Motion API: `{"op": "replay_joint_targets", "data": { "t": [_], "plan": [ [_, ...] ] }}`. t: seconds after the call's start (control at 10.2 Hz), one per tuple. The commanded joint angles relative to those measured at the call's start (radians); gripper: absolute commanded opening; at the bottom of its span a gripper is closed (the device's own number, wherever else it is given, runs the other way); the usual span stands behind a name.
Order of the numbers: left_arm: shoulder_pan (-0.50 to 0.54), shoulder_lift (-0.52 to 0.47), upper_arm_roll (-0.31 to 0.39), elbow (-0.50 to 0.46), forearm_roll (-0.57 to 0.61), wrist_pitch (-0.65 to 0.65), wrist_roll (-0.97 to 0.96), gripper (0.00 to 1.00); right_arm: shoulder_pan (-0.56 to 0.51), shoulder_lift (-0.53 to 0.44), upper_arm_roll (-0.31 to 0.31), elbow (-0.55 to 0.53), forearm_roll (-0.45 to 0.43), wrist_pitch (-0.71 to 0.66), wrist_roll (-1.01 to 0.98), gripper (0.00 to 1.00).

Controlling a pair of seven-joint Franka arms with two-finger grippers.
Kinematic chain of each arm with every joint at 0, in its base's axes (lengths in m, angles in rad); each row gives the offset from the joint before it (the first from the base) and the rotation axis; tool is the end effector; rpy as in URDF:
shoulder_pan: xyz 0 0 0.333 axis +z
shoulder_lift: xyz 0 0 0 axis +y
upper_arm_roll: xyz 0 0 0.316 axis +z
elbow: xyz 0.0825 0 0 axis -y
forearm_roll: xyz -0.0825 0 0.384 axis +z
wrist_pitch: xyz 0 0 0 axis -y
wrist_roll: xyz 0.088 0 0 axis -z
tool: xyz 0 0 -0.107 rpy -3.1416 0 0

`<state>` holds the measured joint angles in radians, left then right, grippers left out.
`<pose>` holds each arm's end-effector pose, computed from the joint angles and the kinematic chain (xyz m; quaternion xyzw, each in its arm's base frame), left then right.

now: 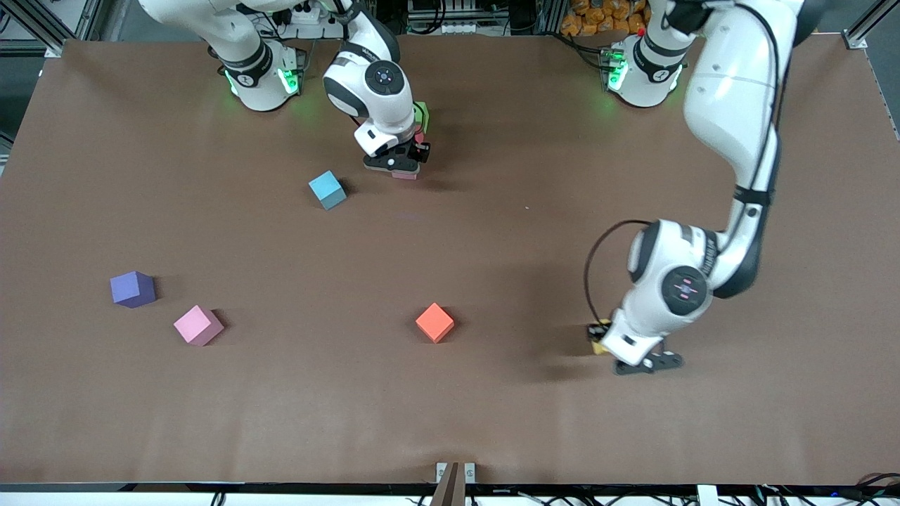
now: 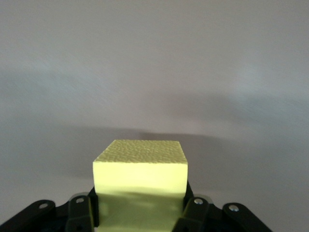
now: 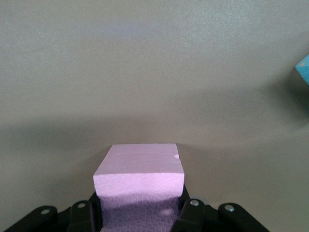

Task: Arrange blocks into number 1
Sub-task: 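Grasp the yellow block with the left gripper while the right gripper lifts lavender, then place the lavender block by the red while the left gripper carries yellow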

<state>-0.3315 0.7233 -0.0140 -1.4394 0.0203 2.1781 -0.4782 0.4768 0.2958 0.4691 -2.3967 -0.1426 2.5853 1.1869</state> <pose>0.6834 -0.2431 0.2639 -0.9980 -0.0624 -0.0086 0.0003 0.2789 0.4061 0.2016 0.9968 -0.0648 -0.0434 0.0147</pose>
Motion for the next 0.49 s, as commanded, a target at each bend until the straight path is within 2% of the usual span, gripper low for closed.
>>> {"op": "replay_joint_targets", "data": {
  "t": [0.0,0.1,0.39],
  "plan": [
    [-0.070,-0.068,-0.012,-0.062,-0.023,-0.046,-0.107,0.00,0.011,0.016,-0.003,-0.004,-0.028,0.019,0.019,0.48],
    [-0.086,-0.077,-0.038,-0.067,-0.023,-0.046,-0.158,0.00,0.008,0.016,-0.003,-0.001,-0.028,0.018,0.019,0.99],
    [-0.167,-0.102,-0.064,-0.113,-0.016,-0.041,-0.258,0.00,-0.056,-0.055,-0.001,0.008,-0.028,-0.019,-0.027,1.00]
  ]
}}
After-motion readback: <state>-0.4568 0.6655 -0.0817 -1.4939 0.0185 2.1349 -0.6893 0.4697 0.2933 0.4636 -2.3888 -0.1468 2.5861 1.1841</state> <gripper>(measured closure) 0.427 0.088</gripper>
